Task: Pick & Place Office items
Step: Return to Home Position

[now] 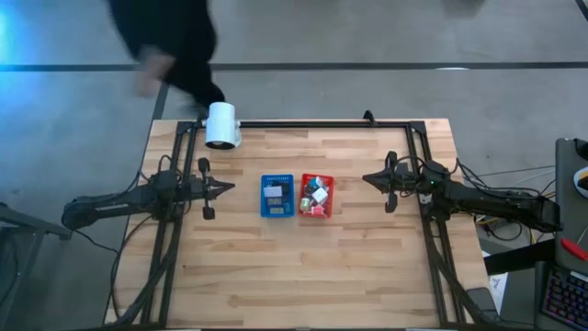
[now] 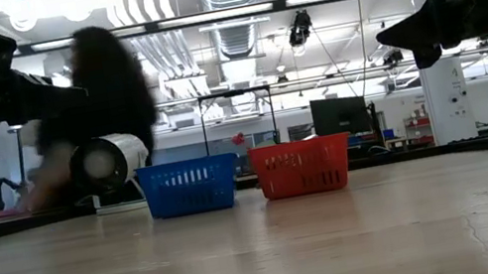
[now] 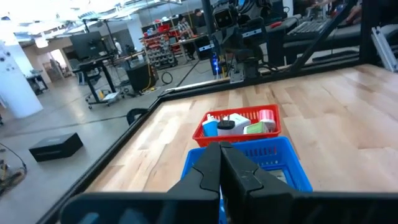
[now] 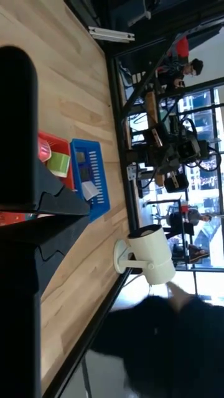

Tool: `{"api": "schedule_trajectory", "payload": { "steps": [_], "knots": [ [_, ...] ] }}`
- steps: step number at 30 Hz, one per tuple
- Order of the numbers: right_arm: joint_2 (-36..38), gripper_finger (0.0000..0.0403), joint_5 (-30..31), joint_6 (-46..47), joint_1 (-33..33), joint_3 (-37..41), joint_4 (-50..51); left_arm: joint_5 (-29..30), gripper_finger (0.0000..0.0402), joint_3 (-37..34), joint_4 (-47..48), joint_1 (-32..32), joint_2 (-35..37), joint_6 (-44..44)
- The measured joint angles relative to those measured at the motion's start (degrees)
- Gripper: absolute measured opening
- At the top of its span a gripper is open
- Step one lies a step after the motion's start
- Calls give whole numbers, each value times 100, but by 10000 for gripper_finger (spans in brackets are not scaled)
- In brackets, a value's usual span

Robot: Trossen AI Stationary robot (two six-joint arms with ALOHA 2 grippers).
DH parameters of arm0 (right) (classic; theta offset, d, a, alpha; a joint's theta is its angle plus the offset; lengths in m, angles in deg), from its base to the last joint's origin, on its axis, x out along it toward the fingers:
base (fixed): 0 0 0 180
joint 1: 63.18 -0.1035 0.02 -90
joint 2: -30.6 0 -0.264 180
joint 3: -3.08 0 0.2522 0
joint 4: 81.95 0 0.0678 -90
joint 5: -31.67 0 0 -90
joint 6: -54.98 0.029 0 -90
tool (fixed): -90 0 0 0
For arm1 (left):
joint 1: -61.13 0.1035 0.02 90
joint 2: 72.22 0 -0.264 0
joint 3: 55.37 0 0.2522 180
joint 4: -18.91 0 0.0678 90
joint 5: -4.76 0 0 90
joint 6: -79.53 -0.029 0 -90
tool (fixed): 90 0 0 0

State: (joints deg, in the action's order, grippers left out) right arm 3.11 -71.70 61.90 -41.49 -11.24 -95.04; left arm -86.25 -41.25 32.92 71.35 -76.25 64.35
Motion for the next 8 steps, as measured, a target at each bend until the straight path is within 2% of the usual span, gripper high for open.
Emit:
{"api": "schedule_trajectory", "payload": {
  "steps": [8],
  "knots": [
    [0, 8, -2, 16, 0, 0, -57, 17, 3, 0, -2, 0, 2, 313]
  ]
}}
